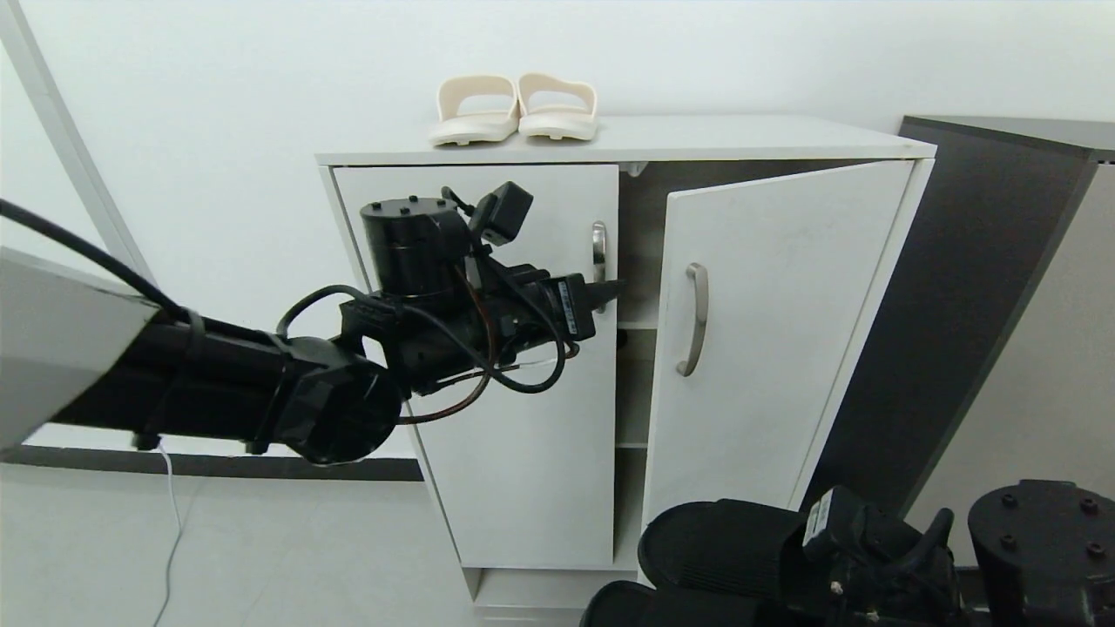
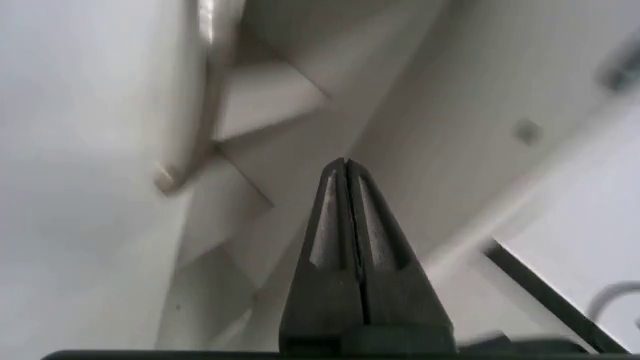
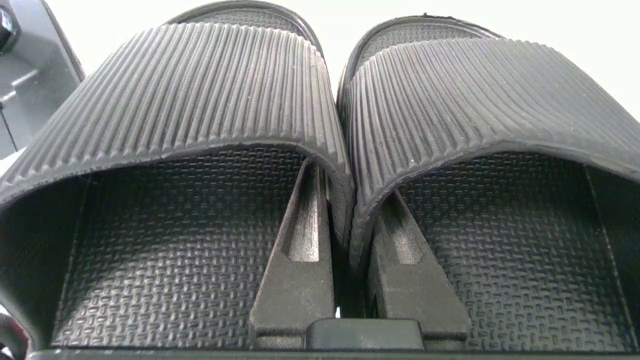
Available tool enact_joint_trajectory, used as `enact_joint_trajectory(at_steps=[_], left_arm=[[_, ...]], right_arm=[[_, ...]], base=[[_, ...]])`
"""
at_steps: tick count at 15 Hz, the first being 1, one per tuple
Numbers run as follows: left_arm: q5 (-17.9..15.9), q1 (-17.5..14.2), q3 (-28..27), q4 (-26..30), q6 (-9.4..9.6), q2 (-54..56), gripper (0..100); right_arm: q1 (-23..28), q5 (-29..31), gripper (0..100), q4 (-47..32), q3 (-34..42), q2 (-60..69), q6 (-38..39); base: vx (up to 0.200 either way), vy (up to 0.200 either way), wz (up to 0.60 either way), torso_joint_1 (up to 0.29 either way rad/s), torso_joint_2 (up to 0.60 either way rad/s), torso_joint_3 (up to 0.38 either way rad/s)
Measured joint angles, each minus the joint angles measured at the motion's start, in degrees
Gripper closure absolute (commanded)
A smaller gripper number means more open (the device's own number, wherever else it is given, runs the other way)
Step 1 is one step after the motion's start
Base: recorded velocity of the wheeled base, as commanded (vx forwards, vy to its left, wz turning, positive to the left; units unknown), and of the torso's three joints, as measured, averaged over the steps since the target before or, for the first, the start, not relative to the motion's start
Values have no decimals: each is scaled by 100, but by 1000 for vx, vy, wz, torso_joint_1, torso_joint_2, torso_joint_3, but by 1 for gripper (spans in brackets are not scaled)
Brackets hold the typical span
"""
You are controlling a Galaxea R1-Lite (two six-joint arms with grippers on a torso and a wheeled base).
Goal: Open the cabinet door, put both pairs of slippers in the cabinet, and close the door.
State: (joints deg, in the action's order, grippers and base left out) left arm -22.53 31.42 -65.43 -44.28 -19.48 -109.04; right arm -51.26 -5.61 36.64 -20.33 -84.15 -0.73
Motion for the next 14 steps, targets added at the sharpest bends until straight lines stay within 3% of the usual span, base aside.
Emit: enact_joint_trajectory(at_steps=[4,9,14], left_arm=[[0,48,-758,-48,-2,-661,100],[66,78,-1014,-61,-118,-1006,100],[77,201,-1003,-107,-134,-1050,100]], right_arm=[[-22,0,100,5,18,-7,7],[-160,2,100,2,88,-5,29],[-419,0,100,5,328,-5,7]], base=[[0,0,0,0,0,0],[0,0,0,0,0,0],[-200,0,0,4,0,0]])
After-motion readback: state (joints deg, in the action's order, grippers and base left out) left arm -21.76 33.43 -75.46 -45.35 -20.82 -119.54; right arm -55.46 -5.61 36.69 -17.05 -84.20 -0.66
